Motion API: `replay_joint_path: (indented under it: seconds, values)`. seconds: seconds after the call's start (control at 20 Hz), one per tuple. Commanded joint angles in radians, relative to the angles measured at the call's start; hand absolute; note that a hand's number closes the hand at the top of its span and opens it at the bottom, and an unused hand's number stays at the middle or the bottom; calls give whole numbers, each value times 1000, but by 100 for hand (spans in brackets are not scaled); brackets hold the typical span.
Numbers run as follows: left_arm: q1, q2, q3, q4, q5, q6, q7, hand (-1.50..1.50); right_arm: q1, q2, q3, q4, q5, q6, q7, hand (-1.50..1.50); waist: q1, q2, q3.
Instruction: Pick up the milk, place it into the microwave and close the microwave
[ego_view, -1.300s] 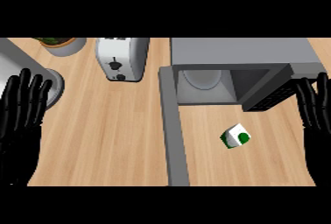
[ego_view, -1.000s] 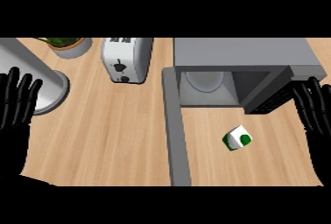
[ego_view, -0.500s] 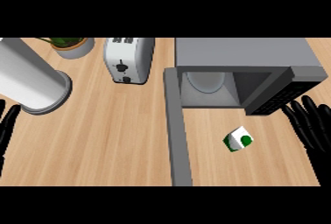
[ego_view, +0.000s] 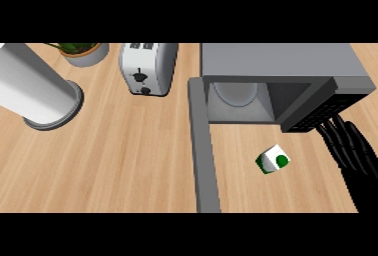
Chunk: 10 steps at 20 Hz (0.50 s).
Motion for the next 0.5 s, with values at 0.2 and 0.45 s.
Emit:
replay_joint_path:
  seconds: [0.2, 0.45]
  values:
    - [124, -62, 54, -61, 95, -109, -63, -150, -7, 18, -47, 227, 111, -29, -130, -150, 7, 0, 0]
    - [156, -30, 125, -105, 216, -123, -13, -150, -23, 46, -40, 361, 227, -102, -220, -150, 13, 0, 1]
